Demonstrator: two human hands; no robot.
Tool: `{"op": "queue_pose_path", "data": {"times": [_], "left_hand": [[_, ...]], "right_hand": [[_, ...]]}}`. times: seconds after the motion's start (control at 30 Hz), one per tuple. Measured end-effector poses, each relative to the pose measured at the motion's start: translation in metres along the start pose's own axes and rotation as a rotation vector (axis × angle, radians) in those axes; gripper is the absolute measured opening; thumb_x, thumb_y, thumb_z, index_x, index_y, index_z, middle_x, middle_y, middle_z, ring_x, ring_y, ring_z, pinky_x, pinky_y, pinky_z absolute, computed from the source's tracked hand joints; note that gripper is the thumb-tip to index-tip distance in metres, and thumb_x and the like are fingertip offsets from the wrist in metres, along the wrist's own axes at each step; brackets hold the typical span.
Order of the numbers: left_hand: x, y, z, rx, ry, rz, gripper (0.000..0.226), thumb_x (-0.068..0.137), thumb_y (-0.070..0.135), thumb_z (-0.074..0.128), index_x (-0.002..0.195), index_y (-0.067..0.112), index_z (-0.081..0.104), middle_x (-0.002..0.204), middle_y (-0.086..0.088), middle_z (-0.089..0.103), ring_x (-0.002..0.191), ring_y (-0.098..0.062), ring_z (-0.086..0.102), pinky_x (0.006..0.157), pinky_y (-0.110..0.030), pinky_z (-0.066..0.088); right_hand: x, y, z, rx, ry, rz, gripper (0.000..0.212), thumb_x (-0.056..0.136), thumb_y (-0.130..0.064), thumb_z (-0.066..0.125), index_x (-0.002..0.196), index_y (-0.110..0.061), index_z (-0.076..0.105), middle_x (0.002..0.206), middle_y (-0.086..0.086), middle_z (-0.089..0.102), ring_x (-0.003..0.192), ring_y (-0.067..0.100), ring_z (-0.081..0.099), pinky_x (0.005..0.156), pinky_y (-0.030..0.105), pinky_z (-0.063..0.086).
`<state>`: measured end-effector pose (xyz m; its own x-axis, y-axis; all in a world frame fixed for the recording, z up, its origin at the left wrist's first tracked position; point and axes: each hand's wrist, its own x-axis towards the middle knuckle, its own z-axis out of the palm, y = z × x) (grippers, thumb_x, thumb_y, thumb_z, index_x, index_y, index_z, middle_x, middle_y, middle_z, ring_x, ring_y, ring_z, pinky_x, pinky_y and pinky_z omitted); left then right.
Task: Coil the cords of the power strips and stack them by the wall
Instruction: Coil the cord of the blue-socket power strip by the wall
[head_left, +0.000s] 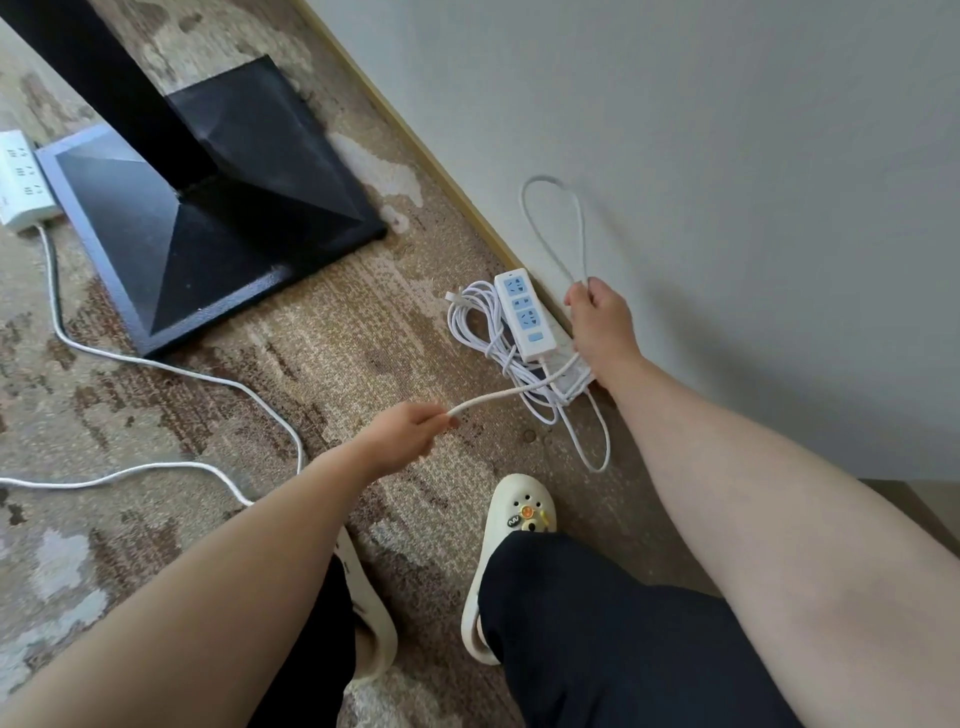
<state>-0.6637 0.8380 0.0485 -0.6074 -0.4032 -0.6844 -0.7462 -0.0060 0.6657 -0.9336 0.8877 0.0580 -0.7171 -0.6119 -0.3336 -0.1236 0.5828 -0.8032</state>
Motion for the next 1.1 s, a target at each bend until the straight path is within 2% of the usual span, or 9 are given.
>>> {"op": "queue_pose_path", "data": {"times": [0.13,0.2,0.3,0.43,0.57,0.67,0.83,0.97,1.1], "left_hand": [[-0.008,-0.026,-0.020,0.072,0.053,-0.055,0.019,0.100,0.028,0.049,0.100,0.025,0.068,0.065,0.002,0.053,0.048,-0.007,0.037,0.044,-0.018,0.032],[-0.003,-0.019,-0.025,0.113,0.133,-0.032,0.019,0.099,0.028,0.050,0.101,0.023,0.068,0.066,0.001,0.055,0.046,-0.006,0.036,0.041,-0.017,0.032],[0.007,0.012,-0.020,0.238,0.183,0.055,0.020,0.099,0.032,0.049,0.099,0.024,0.067,0.068,0.003,0.059,0.046,-0.006,0.040,0.041,-0.014,0.033],[0.010,0.044,-0.006,0.416,0.178,0.180,0.019,0.099,0.038,0.048,0.101,0.030,0.065,0.069,0.010,0.060,0.049,-0.004,0.047,0.046,-0.017,0.036],[0.006,0.032,-0.003,0.410,0.093,0.162,0.023,0.100,0.036,0.046,0.103,0.025,0.066,0.070,0.006,0.060,0.050,-0.006,0.046,0.048,-0.018,0.038],[0.001,0.002,-0.014,0.309,0.072,0.079,0.018,0.101,0.031,0.045,0.108,0.034,0.061,0.069,0.006,0.059,0.052,-0.008,0.046,0.048,-0.019,0.038],[-0.007,-0.024,-0.034,0.270,0.122,-0.020,0.020,0.097,0.036,0.051,0.087,0.029,0.067,0.066,0.004,0.058,0.044,-0.005,0.039,0.041,-0.015,0.033],[0.006,0.018,-0.020,0.234,0.178,0.066,0.025,0.097,0.037,0.050,0.082,0.026,0.067,0.062,0.007,0.054,0.038,0.000,0.033,0.035,-0.010,0.028],[0.015,0.059,-0.010,0.211,0.213,0.158,0.026,0.099,0.034,0.048,0.086,0.023,0.067,0.063,0.008,0.054,0.038,0.001,0.035,0.037,-0.011,0.029]], "right_hand": [[0.004,0.014,-0.016,-0.144,0.028,-0.051,0.027,0.101,-0.024,0.043,0.079,-0.012,0.052,0.064,-0.003,0.041,0.059,0.013,0.037,0.060,0.033,0.031],[0.002,0.015,-0.012,-0.212,-0.032,-0.082,0.030,0.101,-0.026,0.044,0.077,-0.009,0.049,0.065,-0.002,0.041,0.063,0.015,0.038,0.061,0.034,0.031],[-0.002,0.004,0.000,-0.204,-0.165,-0.122,0.033,0.103,-0.029,0.045,0.072,-0.020,0.044,0.066,-0.002,0.042,0.062,0.015,0.039,0.059,0.033,0.031],[-0.006,0.001,0.011,-0.221,-0.311,-0.155,0.028,0.103,-0.032,0.046,0.078,-0.024,0.056,0.068,-0.002,0.047,0.056,0.011,0.040,0.052,0.027,0.036],[0.000,0.010,-0.001,-0.462,-0.150,-0.240,0.034,0.103,-0.035,0.044,0.071,-0.023,0.044,0.061,-0.006,0.047,0.055,0.016,0.043,0.050,0.031,0.030],[0.004,0.020,-0.021,-0.690,0.009,-0.324,0.030,0.103,-0.037,0.040,0.079,-0.018,0.039,0.060,-0.003,0.045,0.061,0.029,0.048,0.050,0.033,0.030],[0.005,0.031,-0.034,-0.721,0.064,-0.311,0.025,0.103,-0.035,0.039,0.083,-0.020,0.039,0.066,0.002,0.048,0.067,0.033,0.049,0.054,0.035,0.033],[0.003,0.016,-0.015,-0.671,-0.118,-0.307,0.028,0.103,-0.038,0.040,0.082,-0.020,0.041,0.065,-0.001,0.050,0.063,0.025,0.049,0.053,0.033,0.031],[-0.002,0.013,0.002,-0.473,-0.359,-0.177,0.025,0.103,-0.035,0.042,0.083,-0.023,0.051,0.076,-0.002,0.067,0.059,0.016,0.054,0.057,0.032,0.041]]}}
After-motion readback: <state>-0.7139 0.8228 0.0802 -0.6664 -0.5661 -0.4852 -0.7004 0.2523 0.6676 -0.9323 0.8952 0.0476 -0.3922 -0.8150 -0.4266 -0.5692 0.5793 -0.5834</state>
